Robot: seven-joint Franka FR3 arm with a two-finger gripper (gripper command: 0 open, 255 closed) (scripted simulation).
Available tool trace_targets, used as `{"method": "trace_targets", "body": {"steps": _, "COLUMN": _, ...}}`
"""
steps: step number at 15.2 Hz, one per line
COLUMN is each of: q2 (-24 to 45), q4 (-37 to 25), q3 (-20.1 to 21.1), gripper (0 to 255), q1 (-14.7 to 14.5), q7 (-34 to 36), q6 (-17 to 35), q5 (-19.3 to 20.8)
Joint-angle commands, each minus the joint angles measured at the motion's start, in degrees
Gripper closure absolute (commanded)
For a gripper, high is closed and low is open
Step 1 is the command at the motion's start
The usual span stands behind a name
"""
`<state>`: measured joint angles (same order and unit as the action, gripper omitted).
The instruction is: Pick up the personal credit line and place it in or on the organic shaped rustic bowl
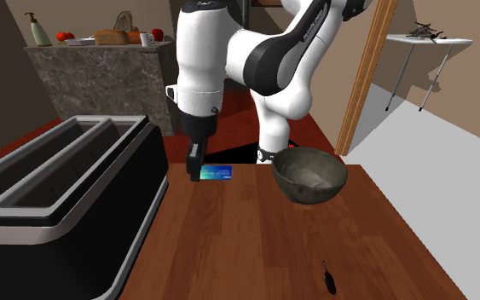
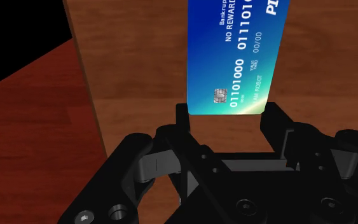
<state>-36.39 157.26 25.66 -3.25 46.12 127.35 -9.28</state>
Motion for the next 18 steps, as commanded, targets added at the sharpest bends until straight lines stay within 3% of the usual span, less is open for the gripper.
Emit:
{"method": "trace_targets", "body": {"steps": 1, "q2": -0.94, "q4": -1.12, "q3": -0.43, "gripper": 255, "q1": -0.11, "q7": -0.16, "q6": -2.07, "q5": 0.09}}
{"method": "trace_targets", "body": {"steps": 18, "q2": -5.12, "q4": -11.61, "q3": -3.74, "gripper": 255, "q1": 0.26, "q7": -1.61, "q6": -16.65, "q5": 1.64}}
